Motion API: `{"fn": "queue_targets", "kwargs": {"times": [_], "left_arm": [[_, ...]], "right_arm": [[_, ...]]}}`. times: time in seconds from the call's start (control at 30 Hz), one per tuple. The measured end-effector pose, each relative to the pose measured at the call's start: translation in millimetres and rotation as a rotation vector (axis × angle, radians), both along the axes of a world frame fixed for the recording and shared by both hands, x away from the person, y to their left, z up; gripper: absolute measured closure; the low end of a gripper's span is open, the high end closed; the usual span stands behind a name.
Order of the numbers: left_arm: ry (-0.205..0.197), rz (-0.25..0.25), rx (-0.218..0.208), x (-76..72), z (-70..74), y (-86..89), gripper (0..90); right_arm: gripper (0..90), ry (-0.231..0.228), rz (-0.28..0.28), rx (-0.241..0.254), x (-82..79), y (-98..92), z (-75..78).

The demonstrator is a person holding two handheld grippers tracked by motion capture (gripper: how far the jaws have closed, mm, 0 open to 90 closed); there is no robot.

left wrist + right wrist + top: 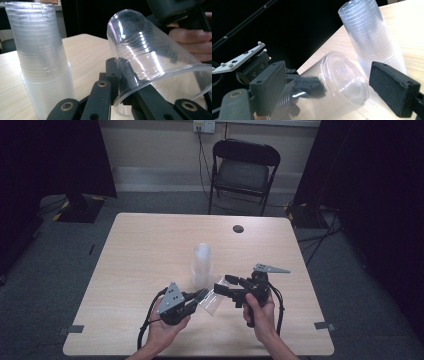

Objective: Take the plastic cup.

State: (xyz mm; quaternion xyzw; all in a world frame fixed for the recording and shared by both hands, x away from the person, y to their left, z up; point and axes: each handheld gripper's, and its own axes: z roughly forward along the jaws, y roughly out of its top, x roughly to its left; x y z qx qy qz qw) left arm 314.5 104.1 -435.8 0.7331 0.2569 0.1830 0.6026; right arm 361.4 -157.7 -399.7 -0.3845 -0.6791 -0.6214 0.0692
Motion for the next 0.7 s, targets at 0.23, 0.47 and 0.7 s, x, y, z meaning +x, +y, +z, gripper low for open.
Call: {"fn": "queue_targets", "kwargs": {"times": [0.23,0.47,0.7], "left_arm": [[0.049,-0.004,0.019,-0.6,1.3,3.1,88.4],[0.125,-0.016,0.044,4.0,2.1,5.8,88.7],[0.177,-0.017,0.062,6.6,3.4,8.8,89.2]], "right_arm": [[14.4,-0.008,-0.012,-0.008,1.3,-4.5,0.6],[14.9,-0.048,-0.024,-0.068,1.5,-6.9,1.4],[15.5,-0.08,-0.024,-0.107,1.4,-8.7,4.0]]}}
